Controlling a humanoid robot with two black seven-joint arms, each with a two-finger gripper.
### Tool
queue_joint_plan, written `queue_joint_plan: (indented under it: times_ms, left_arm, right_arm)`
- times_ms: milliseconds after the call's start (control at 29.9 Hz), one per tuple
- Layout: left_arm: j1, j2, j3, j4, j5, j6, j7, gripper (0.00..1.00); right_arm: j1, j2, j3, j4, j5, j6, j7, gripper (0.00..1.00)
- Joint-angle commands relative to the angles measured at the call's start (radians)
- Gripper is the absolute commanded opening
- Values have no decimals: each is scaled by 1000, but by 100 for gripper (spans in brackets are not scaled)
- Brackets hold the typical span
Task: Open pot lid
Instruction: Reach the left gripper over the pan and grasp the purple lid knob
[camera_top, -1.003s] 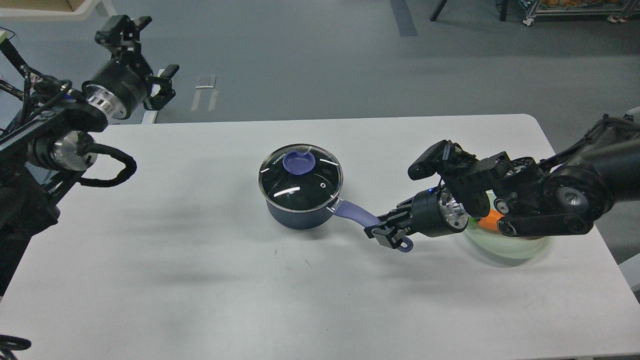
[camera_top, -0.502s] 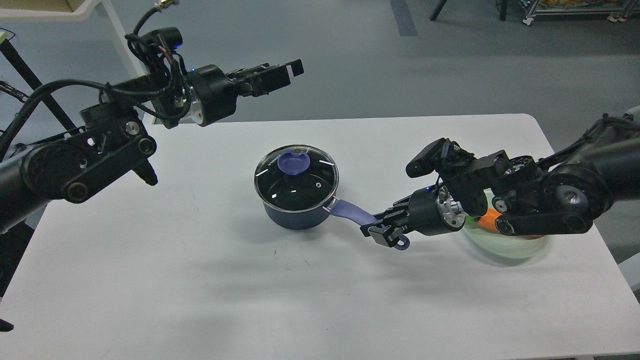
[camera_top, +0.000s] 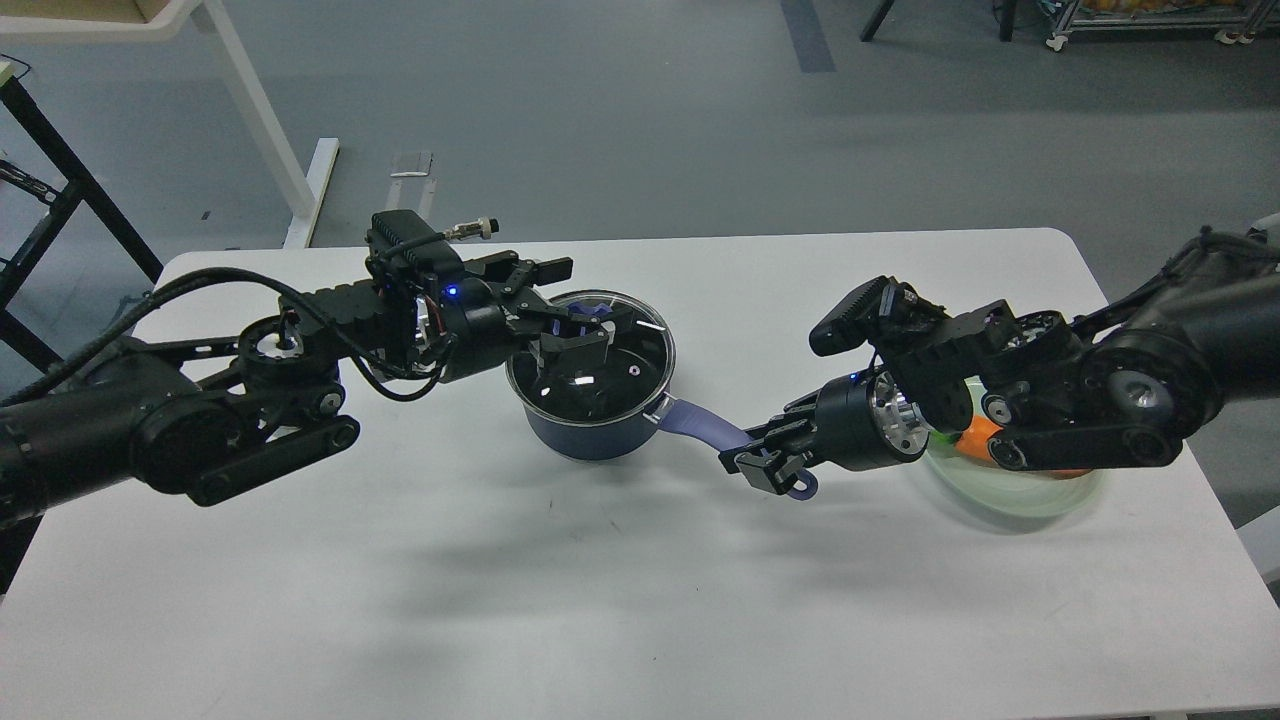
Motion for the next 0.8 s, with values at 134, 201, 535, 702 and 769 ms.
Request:
queue_joint_plan:
  times_ms: [134,201,535,702,769]
  left_arm:
    - [7,-50,38,84,3,22,0,98]
    - [7,-51,61,95,3,39,0,98]
    - [15,-53,99,109,-8,68,-1,93]
    - [14,-53,99,115,-6,68,-3,68]
    - [14,-53,99,115,-8,68,-3,62]
  right_arm:
    - [9,1,-2,0,-2,0,1,16]
    - [9,5,0,0,-2,1,1,16]
    - [3,15,0,-2,-2,1,1,16]
    - [3,15,0,-3,-2,1,1,17]
    - [0,15,0,-3,-2,1,1,17]
